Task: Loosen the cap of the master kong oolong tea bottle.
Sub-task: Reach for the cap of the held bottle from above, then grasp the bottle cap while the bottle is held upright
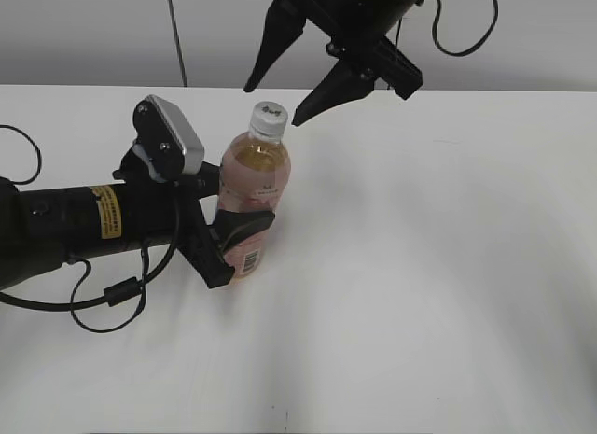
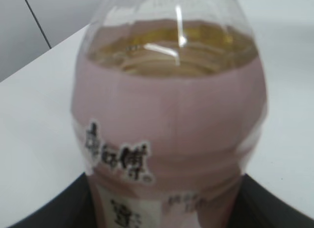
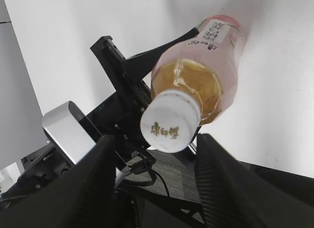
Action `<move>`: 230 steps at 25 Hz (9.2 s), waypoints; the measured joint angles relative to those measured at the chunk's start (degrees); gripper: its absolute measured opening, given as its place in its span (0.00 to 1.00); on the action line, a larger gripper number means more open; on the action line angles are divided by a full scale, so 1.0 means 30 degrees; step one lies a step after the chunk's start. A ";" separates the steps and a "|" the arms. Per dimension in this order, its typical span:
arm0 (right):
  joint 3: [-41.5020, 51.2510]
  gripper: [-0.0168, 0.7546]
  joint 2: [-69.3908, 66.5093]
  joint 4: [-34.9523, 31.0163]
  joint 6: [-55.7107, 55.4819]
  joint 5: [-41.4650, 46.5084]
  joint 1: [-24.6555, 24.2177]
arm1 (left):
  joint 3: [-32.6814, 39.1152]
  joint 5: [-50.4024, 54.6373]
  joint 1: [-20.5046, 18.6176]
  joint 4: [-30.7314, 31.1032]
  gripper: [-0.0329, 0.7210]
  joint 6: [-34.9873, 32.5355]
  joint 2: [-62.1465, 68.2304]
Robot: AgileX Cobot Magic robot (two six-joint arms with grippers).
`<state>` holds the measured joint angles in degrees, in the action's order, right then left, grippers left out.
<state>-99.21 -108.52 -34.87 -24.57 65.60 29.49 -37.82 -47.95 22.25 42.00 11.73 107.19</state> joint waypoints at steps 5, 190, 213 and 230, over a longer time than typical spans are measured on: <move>-0.0243 0.53 -0.0223 0.0140 -0.0494 0.0060 0.0000 | -0.0021 -0.0017 0.0000 0.0100 0.56 -0.0055 0.0000; -0.1156 0.70 -0.0860 0.2961 -0.5983 0.0463 0.1244 | -0.0116 -0.0064 -0.0030 0.0319 0.56 -0.0761 -0.0012; -0.1556 0.39 -0.1316 0.3213 0.1912 0.0982 0.1244 | -0.0116 -0.0155 -0.0008 0.0459 0.56 -0.0767 -0.0012; -0.1902 0.38 -0.1316 0.3592 3.4427 0.0371 0.1280 | -0.0116 -0.0197 -0.0007 0.0117 0.56 -0.0559 -0.0012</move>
<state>-104.92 -112.47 -24.09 78.71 66.71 33.33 -38.16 -48.55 22.23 42.35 10.05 107.15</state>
